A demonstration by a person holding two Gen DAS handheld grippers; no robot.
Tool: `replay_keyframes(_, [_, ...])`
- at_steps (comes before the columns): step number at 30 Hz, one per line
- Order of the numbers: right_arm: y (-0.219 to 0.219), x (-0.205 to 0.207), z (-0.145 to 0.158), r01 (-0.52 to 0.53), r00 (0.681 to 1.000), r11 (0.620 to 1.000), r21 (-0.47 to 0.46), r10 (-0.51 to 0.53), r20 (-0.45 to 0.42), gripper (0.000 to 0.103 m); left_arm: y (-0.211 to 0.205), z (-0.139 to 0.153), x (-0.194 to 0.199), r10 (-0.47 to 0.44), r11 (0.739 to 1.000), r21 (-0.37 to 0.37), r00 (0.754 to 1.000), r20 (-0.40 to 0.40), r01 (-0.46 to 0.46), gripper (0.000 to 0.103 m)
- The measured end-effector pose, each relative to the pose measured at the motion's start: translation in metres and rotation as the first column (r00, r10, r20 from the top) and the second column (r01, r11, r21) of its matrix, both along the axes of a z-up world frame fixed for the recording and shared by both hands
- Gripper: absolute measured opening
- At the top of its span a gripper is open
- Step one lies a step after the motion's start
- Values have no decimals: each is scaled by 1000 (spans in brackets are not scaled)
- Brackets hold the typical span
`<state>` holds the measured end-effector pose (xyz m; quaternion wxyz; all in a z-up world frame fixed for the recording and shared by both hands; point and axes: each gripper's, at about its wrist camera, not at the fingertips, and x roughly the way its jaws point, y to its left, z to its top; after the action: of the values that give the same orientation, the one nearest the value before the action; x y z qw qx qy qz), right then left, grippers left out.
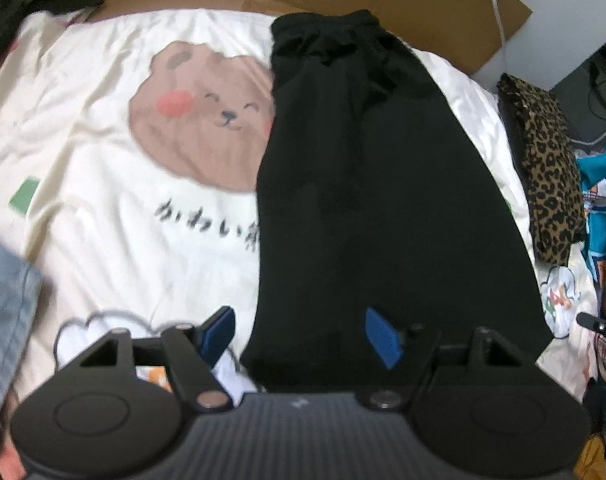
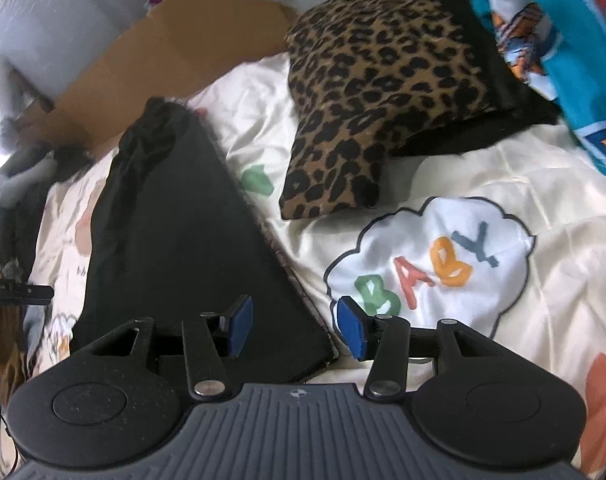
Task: Fold clothes
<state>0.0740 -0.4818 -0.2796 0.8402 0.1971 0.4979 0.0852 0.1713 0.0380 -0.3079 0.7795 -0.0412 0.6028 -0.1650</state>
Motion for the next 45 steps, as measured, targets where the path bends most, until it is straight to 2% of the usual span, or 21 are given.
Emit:
replay_keyframes(7, [4, 7, -21, -71, 997, 997, 20, 72, -30, 54, 13, -6, -54, 81, 997, -12, 994, -75, -82, 72])
replay_keyframes(13, [4, 4, -26, -8, 1000, 999, 34, 9, -28, 54, 3, -24, -95, 64, 997, -38, 976, -209, -73, 65])
replay_keyframes(16, [10, 0, -20, -19, 1000, 999, 28, 20, -11, 54, -1, -34, -106, 74, 991, -88, 968, -239, -97, 60])
replay_keyframes(21, [16, -5, -10, -49, 999, 999, 0, 49, 14, 54, 2, -48, -119, 94, 982, -131, 952, -291, -136, 60])
replay_keyframes(26, [15, -8, -17, -28, 1000, 999, 16, 28, -1, 54, 7, -61, -126, 84, 966, -205, 939, -335, -159, 60])
replay_keyframes(32, [11, -9, -25, -10, 1000, 999, 36, 10, -16, 54, 10, -80, -122, 81, 938, -286, 926, -370, -196, 60])
replay_keyframes(34, [9, -11, -27, -3, 1000, 999, 38, 4, -21, 54, 9, -83, -122, 61, 921, -337, 926, -372, -196, 60])
replay_keyframes(41, [0, -20, -34, 37, 998, 998, 47, -35, -48, 54, 6, -97, -124, 0, 877, -447, 932, -362, -174, 65])
replay_keyframes(43, [1, -21, -35, 34, 998, 998, 44, -31, -53, 54, 7, -95, -126, -24, 869, -468, 931, -364, -161, 58])
replay_keyframes(45, [2, -21, -35, 24, 998, 999, 38, -23, -50, 54, 7, -94, -127, -34, 851, -497, 927, -374, -169, 42])
